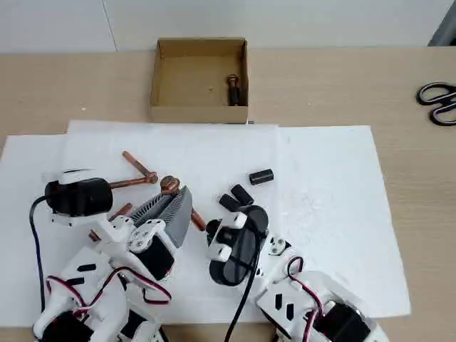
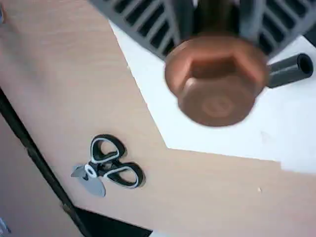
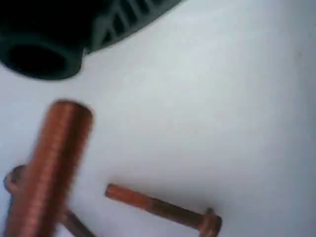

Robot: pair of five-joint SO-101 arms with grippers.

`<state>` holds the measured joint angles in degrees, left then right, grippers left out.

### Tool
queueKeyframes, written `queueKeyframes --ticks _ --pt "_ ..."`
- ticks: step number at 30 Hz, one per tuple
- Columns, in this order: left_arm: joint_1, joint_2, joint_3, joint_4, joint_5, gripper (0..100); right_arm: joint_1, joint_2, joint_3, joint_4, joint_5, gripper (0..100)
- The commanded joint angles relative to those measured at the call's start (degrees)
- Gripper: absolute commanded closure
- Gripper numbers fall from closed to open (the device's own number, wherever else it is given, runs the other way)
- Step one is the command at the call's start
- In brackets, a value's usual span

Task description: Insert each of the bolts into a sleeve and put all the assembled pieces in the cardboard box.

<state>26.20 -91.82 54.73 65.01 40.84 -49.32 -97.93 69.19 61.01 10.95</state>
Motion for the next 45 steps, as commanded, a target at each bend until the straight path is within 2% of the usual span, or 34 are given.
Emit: queueKeyframes --ticks 1,14,22,27,40,45 --pt "0.2 0.0 0.6 -1.7 -0.4 99 -2.3 -0.6 -0.3 -3.2 0.9 99.5" --pt "0.4 -0.1 1.8 -1.2 -0.4 99 -2.8 -0.5 -0.3 -4.0 0.9 99.5" --pt "4.7 0.0 -3.2 10.1 -2.5 99 -2.8 -0.5 -0.6 -4.0 0.9 99.5" --pt "4.9 -0.3 -3.7 14.2 -4.9 99 -2.8 -0.7 -1.0 -4.0 1.0 99.5" --pt "5.1 0.0 2.9 14.2 -8.1 99 -2.8 -0.6 -3.4 -4.1 1.0 99.5" --pt "8.4 0.0 2.9 14.2 -9.1 99 -2.8 -0.6 -3.4 -4.1 1.0 99.5"
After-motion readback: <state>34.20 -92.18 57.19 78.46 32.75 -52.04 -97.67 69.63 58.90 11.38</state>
